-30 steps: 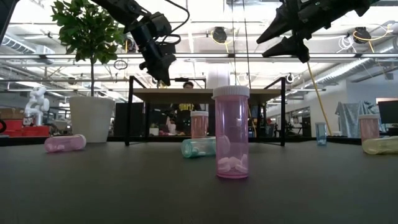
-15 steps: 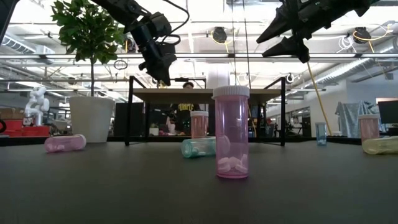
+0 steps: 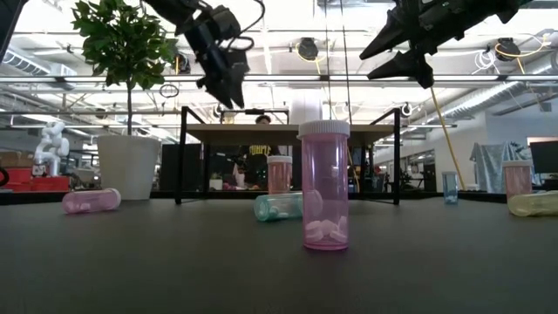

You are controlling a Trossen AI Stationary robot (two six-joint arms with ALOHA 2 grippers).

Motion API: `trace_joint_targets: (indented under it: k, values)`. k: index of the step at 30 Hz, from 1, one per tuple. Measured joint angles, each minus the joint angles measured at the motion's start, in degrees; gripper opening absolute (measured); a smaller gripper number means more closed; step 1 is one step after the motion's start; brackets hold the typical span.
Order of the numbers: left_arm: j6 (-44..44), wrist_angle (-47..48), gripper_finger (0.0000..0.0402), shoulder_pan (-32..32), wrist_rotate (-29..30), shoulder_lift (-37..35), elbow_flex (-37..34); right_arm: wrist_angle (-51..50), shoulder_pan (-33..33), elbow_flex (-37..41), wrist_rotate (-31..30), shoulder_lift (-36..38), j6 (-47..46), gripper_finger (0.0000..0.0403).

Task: Pick and place medicine bottles onto shelf by color
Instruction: Put the top orange pill bottle on the shelf

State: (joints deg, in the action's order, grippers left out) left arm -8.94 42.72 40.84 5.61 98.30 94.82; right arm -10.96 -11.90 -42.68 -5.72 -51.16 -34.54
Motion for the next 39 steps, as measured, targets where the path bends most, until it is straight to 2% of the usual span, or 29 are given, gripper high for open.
trace_joint_targets:
  k: [6,11,14,16,19,23,29,33,39]
  values:
    - [1.2,13.5,0.0295,-1.7,0.1,0.0,12.1,2.7,0.0,0.0,1.4,0.0,4.0,0.0199]
    - [5.0,23.7,0.0289,-4.1,0.0,-0.1,20.0,9.2,0.0,0.0,3.2,0.0,9.7,0.0199]
    - [11.0,29.0,0.0278,-5.3,0.0,-0.1,22.8,14.4,0.0,0.0,3.0,0.0,13.1,0.0199]
    - [16.0,30.7,0.0267,-5.7,-2.4,-0.6,23.3,18.3,0.0,0.0,2.9,0.0,15.1,0.0199]
    - [18.1,32.2,0.0246,-6.9,-3.8,-3.4,22.0,22.3,0.0,0.0,2.9,-0.4,12.1,0.0199]
    - [21.8,30.4,0.0218,-10.7,-3.0,-9.2,16.0,22.0,0.2,-0.1,3.8,-1.8,7.2,0.0199]
    - [30.3,20.0,0.0203,-20.3,0.7,-24.1,-3.7,23.3,4.2,-0.3,4.0,-4.8,4.0,0.0199]
    - [37.7,11.8,0.0203,-28.3,2.1,-33.3,-17.3,22.7,8.1,-2.2,1.1,-7.5,3.8,0.0199]
    - [47.2,7.4,0.0202,-38.6,4.9,-41.5,-30.6,22.7,11.3,-6.9,-3.0,-12.9,4.4,0.0199]
